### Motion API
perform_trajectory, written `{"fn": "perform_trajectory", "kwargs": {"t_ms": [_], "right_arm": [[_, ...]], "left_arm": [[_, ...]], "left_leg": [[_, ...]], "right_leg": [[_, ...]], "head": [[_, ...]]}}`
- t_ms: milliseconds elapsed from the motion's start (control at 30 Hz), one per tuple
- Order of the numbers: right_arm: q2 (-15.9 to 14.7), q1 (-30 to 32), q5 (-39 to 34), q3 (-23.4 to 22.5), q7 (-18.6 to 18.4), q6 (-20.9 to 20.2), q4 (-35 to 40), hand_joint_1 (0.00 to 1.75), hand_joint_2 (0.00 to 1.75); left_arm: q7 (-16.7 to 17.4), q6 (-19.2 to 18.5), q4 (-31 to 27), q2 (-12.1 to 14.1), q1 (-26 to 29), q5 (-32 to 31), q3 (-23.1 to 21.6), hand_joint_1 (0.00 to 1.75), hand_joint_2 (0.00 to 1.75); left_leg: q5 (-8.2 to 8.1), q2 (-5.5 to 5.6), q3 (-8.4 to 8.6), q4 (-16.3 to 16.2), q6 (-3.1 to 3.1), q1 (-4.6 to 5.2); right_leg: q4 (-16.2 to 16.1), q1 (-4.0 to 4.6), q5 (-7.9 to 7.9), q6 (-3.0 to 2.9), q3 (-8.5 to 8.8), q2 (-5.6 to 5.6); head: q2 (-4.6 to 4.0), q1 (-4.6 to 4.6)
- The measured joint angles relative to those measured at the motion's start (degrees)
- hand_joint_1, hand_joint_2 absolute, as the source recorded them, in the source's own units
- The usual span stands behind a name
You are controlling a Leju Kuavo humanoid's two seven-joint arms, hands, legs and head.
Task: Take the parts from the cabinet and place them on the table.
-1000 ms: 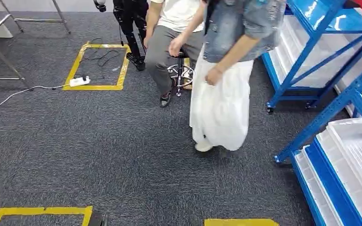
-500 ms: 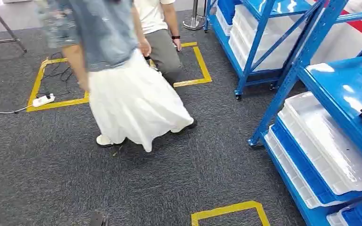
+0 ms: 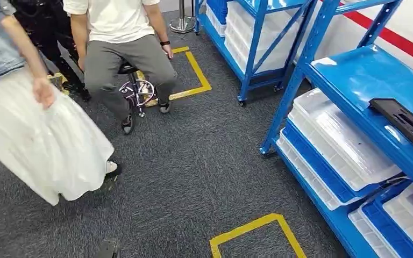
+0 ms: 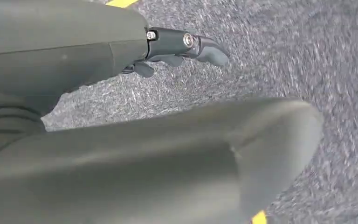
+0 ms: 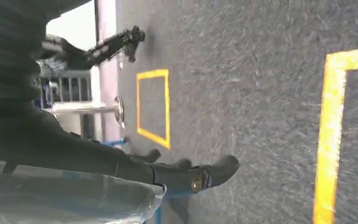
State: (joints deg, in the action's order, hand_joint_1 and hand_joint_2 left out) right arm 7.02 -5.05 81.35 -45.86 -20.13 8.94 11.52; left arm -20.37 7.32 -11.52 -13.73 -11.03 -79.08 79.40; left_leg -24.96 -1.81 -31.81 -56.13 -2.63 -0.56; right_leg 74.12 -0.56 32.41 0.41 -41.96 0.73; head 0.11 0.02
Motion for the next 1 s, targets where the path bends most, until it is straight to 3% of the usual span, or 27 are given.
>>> {"fn": "perform_trajectory", "kwargs": {"t_ms": [33,100,133,167,200,233,300,333,367,400,433,467,500,533,567,633,667,700,733,800,833,867,900,933,1000], "right_arm": [[-0.02,0.08,0.13,0.00,0.00,-0.02,0.00,0.00,1.75],[-0.17,0.06,0.46,0.00,0.02,-0.11,0.00,0.00,1.75],[-0.26,-0.08,0.72,0.00,0.15,-0.17,0.00,0.00,1.75],[-0.24,-0.41,0.98,0.02,0.28,-0.24,0.00,0.00,1.75],[-0.24,-0.70,1.11,0.04,0.33,-0.31,0.00,0.00,1.75],[-0.24,-0.69,1.22,0.04,0.42,-0.44,0.00,0.00,1.75],[-0.31,-0.44,1.33,0.04,0.41,-0.63,0.00,0.00,1.75],[-0.37,-0.36,1.49,0.04,0.35,-0.68,0.00,0.00,1.75],[-0.26,-0.25,1.60,0.04,0.33,-0.72,0.00,0.00,1.75],[-0.26,-0.35,1.68,0.04,0.24,-0.76,0.00,0.00,1.75],[-0.22,-0.45,1.73,0.04,0.22,-0.76,0.00,0.00,1.75],[-0.17,-0.45,1.75,0.04,0.22,-0.79,0.00,0.00,1.75],[-0.04,-0.41,1.75,0.04,0.20,-0.79,0.00,0.00,1.75],[-0.07,-0.30,1.75,0.04,0.17,-0.79,0.00,0.00,1.75],[-0.11,-0.22,1.75,0.04,0.17,-0.79,0.00,0.00,1.75],[-0.07,-0.24,1.70,0.04,0.17,-0.76,0.00,0.00,1.75],[0.04,-0.28,1.64,0.04,0.20,-0.76,0.00,0.00,1.75],[0.31,-0.30,1.62,0.04,0.20,-0.76,0.00,0.00,1.75],[0.15,-0.45,1.62,0.02,0.20,-0.72,0.00,0.00,1.75],[0.22,-0.31,1.55,0.02,0.28,-0.70,-0.02,0.00,1.75],[0.24,-0.22,1.53,0.02,0.28,-0.70,-0.02,0.00,1.75],[-0.04,-0.18,1.53,0.02,0.28,-0.70,-0.02,0.00,1.75],[-0.04,-0.28,1.51,0.02,0.28,-0.70,-0.02,0.00,1.75],[-0.02,-0.47,1.46,0.02,0.28,-0.70,-0.02,0.00,1.75],[-0.04,-0.56,1.44,0.02,0.31,-0.70,-0.02,0.00,1.75]], "left_arm": [[0.00,-0.13,0.00,0.04,0.00,0.13,-0.02,0.00,0.00],[-0.02,-0.41,0.00,0.07,-0.01,0.35,0.00,0.00,0.00],[-0.07,-0.57,0.00,0.09,-0.04,0.42,0.00,0.00,0.00],[-0.18,-0.57,0.00,0.20,-0.03,0.48,0.02,0.00,0.00],[-0.26,-0.57,0.00,0.22,0.07,0.57,0.07,0.00,0.00],[-0.39,-0.52,0.00,0.35,0.02,0.61,0.13,0.00,0.00],[-0.46,-0.46,0.00,0.39,-0.04,0.94,0.20,0.00,0.00],[-0.52,-0.37,0.00,0.39,-0.02,0.96,0.26,0.00,0.00],[-0.55,-0.28,0.00,0.59,-0.07,1.01,0.37,0.00,0.00],[-0.59,-0.18,0.00,0.66,-0.02,1.01,0.48,0.00,0.00],[-0.59,-0.11,0.00,0.70,0.14,1.03,0.57,0.00,0.00],[-0.59,-0.07,0.00,0.72,0.28,1.03,0.59,0.00,0.00],[-0.59,-0.02,0.00,0.74,0.40,1.03,0.61,0.00,0.00],[-0.59,0.02,0.00,0.76,0.49,1.03,0.64,0.00,0.00],[-0.59,0.04,0.00,0.76,0.55,1.03,0.66,0.00,0.00],[-0.63,0.04,0.00,0.76,0.51,1.01,0.66,0.00,0.00],[-0.66,0.04,0.00,0.85,0.51,0.98,0.68,0.00,0.00],[-0.66,0.04,0.00,1.18,0.51,0.90,0.68,0.00,0.00],[-0.74,0.04,0.00,1.07,0.39,0.87,0.66,0.00,0.00],[-0.74,0.04,0.00,1.05,0.18,0.83,0.68,0.00,0.00],[-0.74,0.04,0.00,1.01,0.16,0.83,0.70,0.00,0.00],[-0.77,0.04,0.00,0.87,0.06,0.83,0.70,0.00,0.00],[-0.79,0.04,0.00,0.72,0.00,0.81,0.70,0.00,0.00],[-0.81,0.04,0.00,0.72,0.00,0.79,0.70,0.00,0.00],[-0.81,0.04,0.00,0.72,0.17,0.74,0.72,0.00,0.00]], "left_leg": [[0.00,-0.68,-0.03,0.00,0.01,0.00],[0.00,-2.04,0.04,-0.02,0.09,-0.02],[-0.05,-2.59,0.17,-0.11,0.35,0.01],[-0.31,-3.18,0.28,-0.30,0.83,0.53],[-0.58,-3.91,0.25,-0.43,1.24,0.75],[-0.58,-4.46,0.53,-0.48,1.49,0.80],[-0.73,-5.87,0.90,-0.47,1.98,0.44],[-1.02,-5.96,0.92,-0.61,2.45,0.12],[-2.26,-2.55,0.58,-2.17,3.00,-0.35],[-4.63,0.17,-0.57,-5.23,3.03,-0.53],[-7.50,1.41,-2.65,-10.15,3.12,-0.51],[-9.77,1.78,-4.88,-15.17,3.19,-0.51],[-10.88,1.83,-6.46,-18.46,3.14,-0.51],[-10.69,1.82,-7.38,-20.00,3.02,-0.51],[-8.83,1.83,-6.81,-18.21,2.71,-0.51],[-3.25,2.74,-2.59,-8.87,1.94,-0.48],[-0.79,5.34,-0.07,-3.20,1.27,-0.46],[-1.53,7.38,0.48,-2.06,0.91,-0.57],[-1.30,6.38,0.42,-1.71,0.89,-0.19],[-1.18,5.51,0.25,-1.69,0.61,0.15],[-0.73,4.72,0.57,-0.73,0.19,0.05],[0.14,3.81,1.06,0.66,0.08,-0.53],[0.43,3.40,1.24,1.31,-0.40,-0.23],[0.60,2.39,1.14,1.32,-0.60,-0.22],[0.60,0.61,0.90,1.30,-0.60,-0.02]], "right_leg": [[-0.84,-0.05,-0.50,0.50,0.65,-0.14],[-9.51,-0.40,-3.52,1.69,5.71,-1.26],[-15.15,-0.52,-4.96,2.08,9.12,-3.43],[-18.65,-0.26,-5.34,1.77,11.21,-6.52],[-18.65,0.17,-6.03,1.31,11.18,-6.00],[-18.49,0.04,-6.16,0.89,10.88,-5.12],[-18.47,0.01,-6.17,0.33,10.30,-3.74],[-18.73,-0.64,-6.40,-0.26,10.80,-3.04],[-18.78,-0.90,-6.61,-0.63,11.01,-2.37],[-18.74,-0.89,-6.84,-1.24,10.95,-1.68],[-18.74,-0.77,-6.89,-1.32,10.87,-0.90],[-18.70,-0.61,-7.00,-1.49,10.83,-0.12],[-18.67,-0.43,-7.00,-1.49,10.83,0.53],[-18.64,-0.27,-7.00,-1.49,10.86,1.32],[-18.60,-0.12,-7.00,-1.49,10.94,2.19],[-18.47,0.07,-7.00,-1.48,11.17,3.72],[-18.47,0.03,-7.01,-1.47,11.17,4.40],[-18.36,0.36,-7.15,-1.21,10.85,4.83],[-18.35,0.20,-7.23,-1.04,10.47,5.32],[-18.68,-0.25,-7.65,-0.08,10.10,6.37],[-19.09,0.31,-7.90,0.41,9.60,6.95],[-18.06,0.62,-7.65,0.30,9.45,5.05],[-15.84,0.79,-6.26,-0.19,7.98,2.33],[-11.64,0.59,-4.20,-0.60,5.72,0.98],[-2.37,0.34,-0.70,-0.66,1.31,0.14]], "head": [[0.00,-0.07],[0.00,0.09],[0.00,0.09],[0.00,0.28],[0.00,0.20],[0.00,-0.29],[0.00,-0.26],[0.00,-0.31],[0.00,-0.33],[0.00,-0.44],[0.00,-0.50],[0.00,-0.50],[0.00,-0.50],[0.00,-0.48],[0.00,-0.48],[0.00,-0.48],[0.00,-0.48],[0.00,-0.20],[0.00,-0.33],[0.00,-0.63],[0.00,-0.59],[0.00,-0.37],[0.00,-0.33],[0.00,0.03],[0.00,0.07]]}}
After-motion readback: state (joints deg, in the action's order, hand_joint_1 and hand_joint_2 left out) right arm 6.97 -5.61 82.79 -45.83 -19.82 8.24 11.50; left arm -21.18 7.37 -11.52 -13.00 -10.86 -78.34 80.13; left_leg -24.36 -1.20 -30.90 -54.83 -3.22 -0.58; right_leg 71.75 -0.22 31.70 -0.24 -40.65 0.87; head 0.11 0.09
